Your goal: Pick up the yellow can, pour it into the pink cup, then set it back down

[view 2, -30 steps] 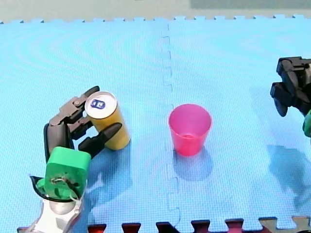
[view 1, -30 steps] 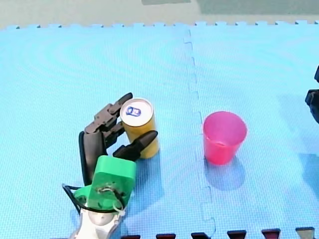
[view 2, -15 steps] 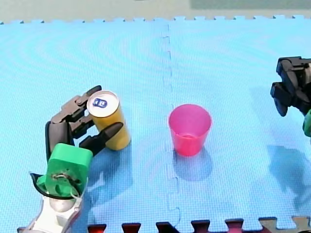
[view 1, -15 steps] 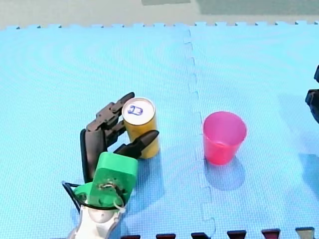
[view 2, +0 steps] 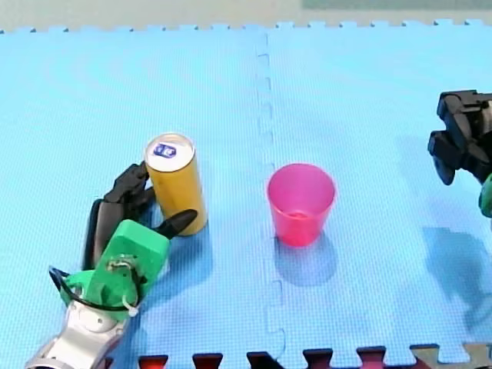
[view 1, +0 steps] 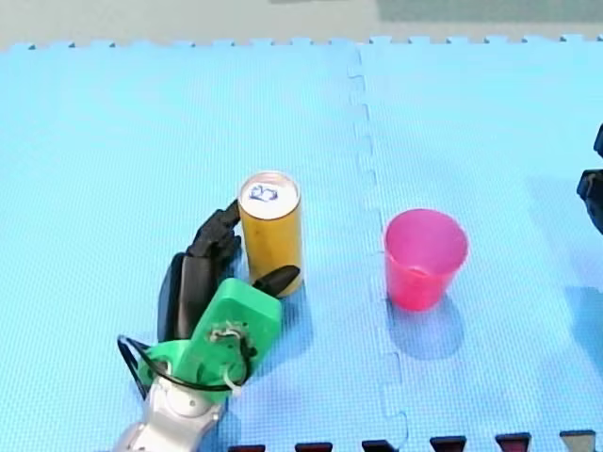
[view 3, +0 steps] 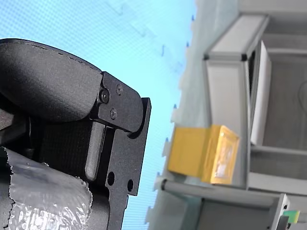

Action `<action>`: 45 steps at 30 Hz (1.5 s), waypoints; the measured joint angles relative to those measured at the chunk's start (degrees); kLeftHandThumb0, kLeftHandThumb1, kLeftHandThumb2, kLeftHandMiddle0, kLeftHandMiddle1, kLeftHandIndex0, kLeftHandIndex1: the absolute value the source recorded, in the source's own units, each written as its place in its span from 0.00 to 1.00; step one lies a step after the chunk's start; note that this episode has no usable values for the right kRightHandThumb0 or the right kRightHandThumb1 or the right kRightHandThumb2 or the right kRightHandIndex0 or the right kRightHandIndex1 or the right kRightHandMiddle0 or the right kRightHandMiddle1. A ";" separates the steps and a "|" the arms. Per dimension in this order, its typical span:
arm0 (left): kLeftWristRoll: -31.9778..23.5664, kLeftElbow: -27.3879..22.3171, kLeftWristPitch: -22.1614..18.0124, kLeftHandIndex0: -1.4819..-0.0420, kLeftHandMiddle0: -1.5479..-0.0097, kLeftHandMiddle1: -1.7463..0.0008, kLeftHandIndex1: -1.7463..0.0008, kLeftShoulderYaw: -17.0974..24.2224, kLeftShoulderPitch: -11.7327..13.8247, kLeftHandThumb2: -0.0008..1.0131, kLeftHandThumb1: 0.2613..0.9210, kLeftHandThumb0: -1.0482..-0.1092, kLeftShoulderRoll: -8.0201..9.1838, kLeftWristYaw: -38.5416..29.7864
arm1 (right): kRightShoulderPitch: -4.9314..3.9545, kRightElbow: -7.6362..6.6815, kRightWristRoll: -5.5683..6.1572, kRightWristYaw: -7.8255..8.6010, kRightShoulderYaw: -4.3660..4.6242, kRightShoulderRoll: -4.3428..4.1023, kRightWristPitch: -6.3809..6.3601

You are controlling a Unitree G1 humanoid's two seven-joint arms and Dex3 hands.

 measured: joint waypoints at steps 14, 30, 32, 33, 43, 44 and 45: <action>-2.95 -0.24 -2.40 0.90 0.83 1.00 1.00 0.97 0.19 0.01 0.93 0.00 -0.07 -0.89 | -0.14 0.00 0.06 -0.08 -0.07 0.28 0.08; -5.39 -2.32 -3.82 0.92 0.84 1.00 1.00 2.06 1.40 0.00 0.87 0.00 -0.28 -4.21 | -0.44 0.04 -0.01 -0.24 0.02 0.37 0.20; -6.55 -4.21 -5.03 0.92 0.84 1.00 1.00 2.40 2.94 0.00 0.83 0.00 -0.08 -6.01 | -0.47 0.02 -0.01 -0.22 0.03 0.40 0.20; -7.16 -5.07 -5.91 0.93 0.85 1.00 1.00 2.58 3.79 0.00 0.81 0.00 0.10 -6.99 | -0.47 0.01 -0.02 -0.21 0.04 0.40 0.20; -12.99 -12.98 -13.25 0.96 0.90 1.00 1.00 4.80 12.66 0.01 0.79 0.00 1.28 -16.30 | -0.44 -0.06 -0.01 -0.21 0.06 0.36 0.32; -13.09 -13.42 -13.17 0.96 0.90 1.00 1.00 4.91 12.92 0.01 0.79 0.00 1.26 -16.54 | -0.45 -0.06 -0.02 -0.23 0.07 0.36 0.36; -13.15 -13.96 -13.05 0.96 0.90 1.00 1.00 5.02 13.29 0.00 0.79 0.00 1.23 -16.91 | -0.46 -0.06 -0.04 -0.27 0.10 0.35 0.44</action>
